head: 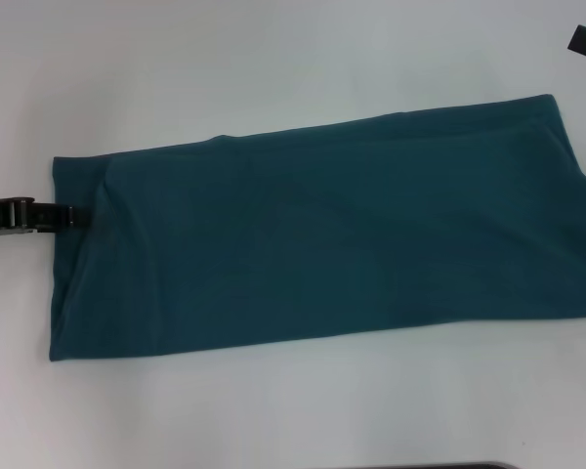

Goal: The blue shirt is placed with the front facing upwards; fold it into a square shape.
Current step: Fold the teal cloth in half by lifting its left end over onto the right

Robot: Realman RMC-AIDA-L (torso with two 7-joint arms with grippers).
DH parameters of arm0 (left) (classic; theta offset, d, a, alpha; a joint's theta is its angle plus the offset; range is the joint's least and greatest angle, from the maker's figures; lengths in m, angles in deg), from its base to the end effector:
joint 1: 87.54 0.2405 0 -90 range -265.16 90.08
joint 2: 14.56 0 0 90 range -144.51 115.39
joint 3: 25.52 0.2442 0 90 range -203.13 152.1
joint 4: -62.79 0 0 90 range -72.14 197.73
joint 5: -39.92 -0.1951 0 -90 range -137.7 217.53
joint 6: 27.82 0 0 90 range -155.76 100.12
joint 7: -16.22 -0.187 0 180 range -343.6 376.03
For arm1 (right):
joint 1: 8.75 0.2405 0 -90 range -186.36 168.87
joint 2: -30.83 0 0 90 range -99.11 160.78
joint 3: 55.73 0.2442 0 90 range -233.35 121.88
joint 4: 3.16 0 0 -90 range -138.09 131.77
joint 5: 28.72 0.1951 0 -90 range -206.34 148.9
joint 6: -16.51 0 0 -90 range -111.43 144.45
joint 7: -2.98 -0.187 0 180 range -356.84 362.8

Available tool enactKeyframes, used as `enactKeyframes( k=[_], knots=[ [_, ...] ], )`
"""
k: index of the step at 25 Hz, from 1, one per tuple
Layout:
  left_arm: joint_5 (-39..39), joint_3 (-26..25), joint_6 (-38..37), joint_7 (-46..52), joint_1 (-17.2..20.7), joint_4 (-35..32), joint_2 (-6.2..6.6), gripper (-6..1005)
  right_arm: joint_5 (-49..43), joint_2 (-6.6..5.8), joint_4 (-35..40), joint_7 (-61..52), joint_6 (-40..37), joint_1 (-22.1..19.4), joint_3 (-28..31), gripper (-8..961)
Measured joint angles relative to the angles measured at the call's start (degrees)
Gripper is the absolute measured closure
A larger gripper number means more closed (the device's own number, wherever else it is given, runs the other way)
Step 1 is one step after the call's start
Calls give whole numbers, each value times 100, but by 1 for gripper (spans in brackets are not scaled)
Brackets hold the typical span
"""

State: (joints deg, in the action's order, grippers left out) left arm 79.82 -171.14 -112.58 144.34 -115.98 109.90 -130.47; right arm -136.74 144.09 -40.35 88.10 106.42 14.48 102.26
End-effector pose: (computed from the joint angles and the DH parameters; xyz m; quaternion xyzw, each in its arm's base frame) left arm -0.3201 0.3229 0.0075 -0.7864 -0.5898 -0.0748 0.1678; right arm 0.2915 0.3339 0.0689 -0.8040 0.3987 0.3559 0.2606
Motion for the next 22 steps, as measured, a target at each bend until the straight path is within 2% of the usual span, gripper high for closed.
enactKeyframes(
  k=[9,22],
  knots=[
    [-166,129,-141,451,-133,8,132,392,3,-37,-8,-6,32,15,-21,269],
    [-680,201,-193,669,-439,-150,140,391,11,-66,-8,-11,36,-11,-53,269]
  ],
)
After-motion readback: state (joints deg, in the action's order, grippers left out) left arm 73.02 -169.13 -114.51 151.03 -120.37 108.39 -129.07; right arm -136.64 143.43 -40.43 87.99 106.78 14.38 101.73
